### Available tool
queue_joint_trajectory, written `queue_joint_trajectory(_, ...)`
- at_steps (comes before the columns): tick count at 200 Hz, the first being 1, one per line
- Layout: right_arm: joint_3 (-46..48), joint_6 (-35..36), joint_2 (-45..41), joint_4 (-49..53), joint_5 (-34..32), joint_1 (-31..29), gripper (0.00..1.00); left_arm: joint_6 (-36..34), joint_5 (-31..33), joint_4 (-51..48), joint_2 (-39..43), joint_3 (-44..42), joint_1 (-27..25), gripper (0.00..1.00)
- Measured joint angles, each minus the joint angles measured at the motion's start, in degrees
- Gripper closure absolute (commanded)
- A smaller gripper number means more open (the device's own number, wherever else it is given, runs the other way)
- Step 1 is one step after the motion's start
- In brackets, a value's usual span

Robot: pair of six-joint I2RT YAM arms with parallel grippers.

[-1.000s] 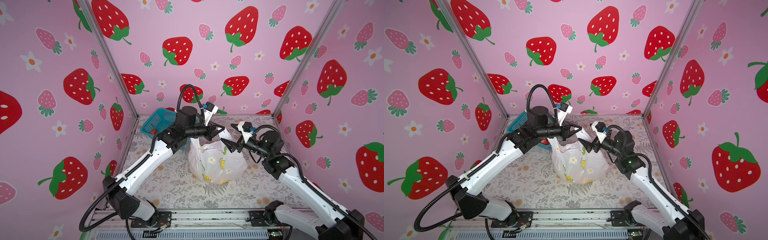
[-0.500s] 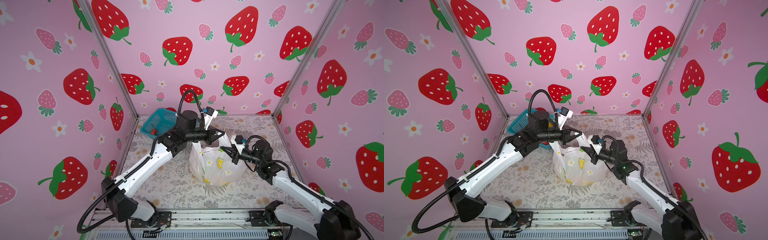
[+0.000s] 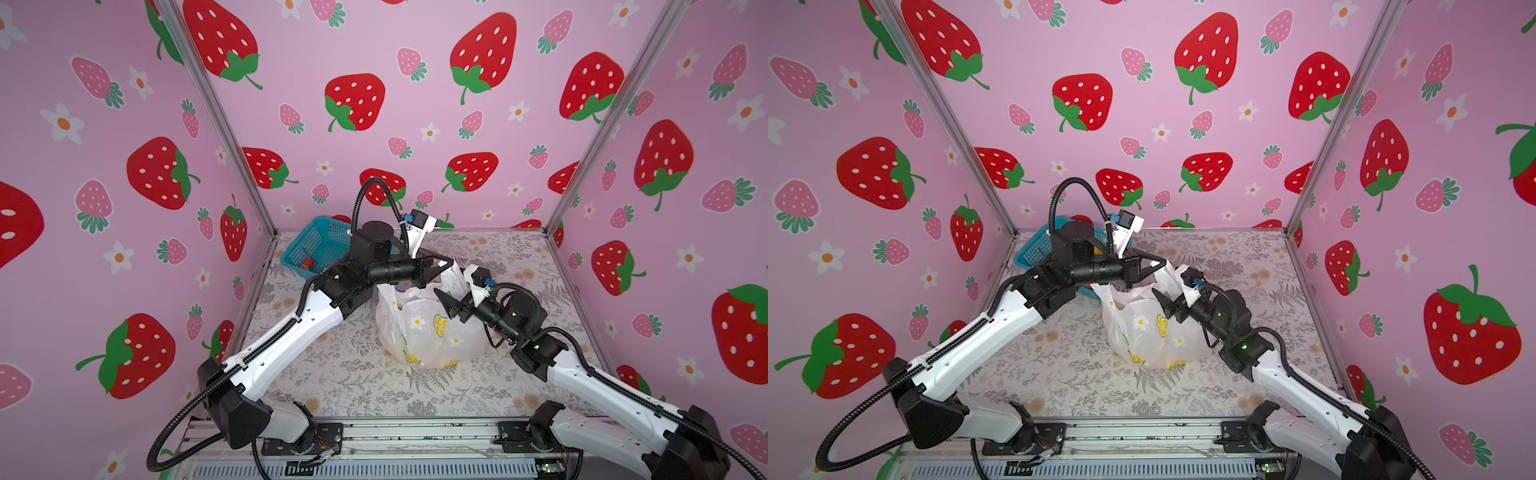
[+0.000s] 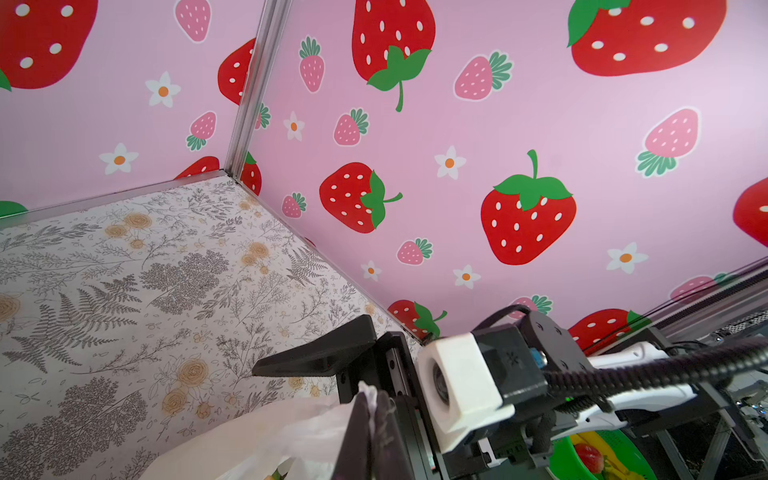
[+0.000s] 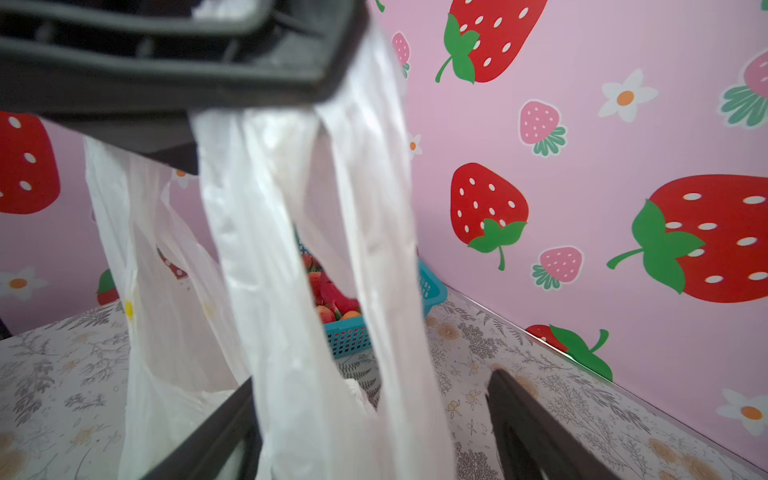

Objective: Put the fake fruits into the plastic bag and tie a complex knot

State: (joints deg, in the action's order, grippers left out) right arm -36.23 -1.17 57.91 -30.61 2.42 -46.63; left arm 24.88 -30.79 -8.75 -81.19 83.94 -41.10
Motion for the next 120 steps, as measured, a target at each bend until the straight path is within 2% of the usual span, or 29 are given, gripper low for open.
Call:
queue_joint_trajectory(24,0.0,1.2,2.7,-4.4,-12.0,-5.2,0.25,1.7,0.8,1.0,0.2,-1.3,-0.1,1.0)
queue_joint_trajectory(37,0.0,1.4,4.9,-7.3,-18.5,-7.2,0.25,2.6,1.0,1.6,0.2,-1.9,-0.1,1.0)
queue_joint_trajectory(58,-0.2,0.7,8.9,-11.6,-28.1,-8.4,0.26,4.1,1.5,2.8,0.3,-2.6,-0.2,1.0)
queue_joint_trajectory(72,-0.9,-0.3,11.8,-13.1,-34.0,-8.4,0.31,5.0,1.9,3.0,0.3,-2.9,-0.2,1.0)
queue_joint_trajectory(97,-1.1,-2.4,15.6,-14.8,-41.2,-8.4,0.4,5.7,2.6,3.0,0.5,-3.1,-0.2,1.0)
queue_joint_trajectory(120,-0.4,-4.6,16.8,-15.3,-44.1,-8.5,0.48,6.0,3.4,2.9,0.6,-3.9,-0.2,1.0)
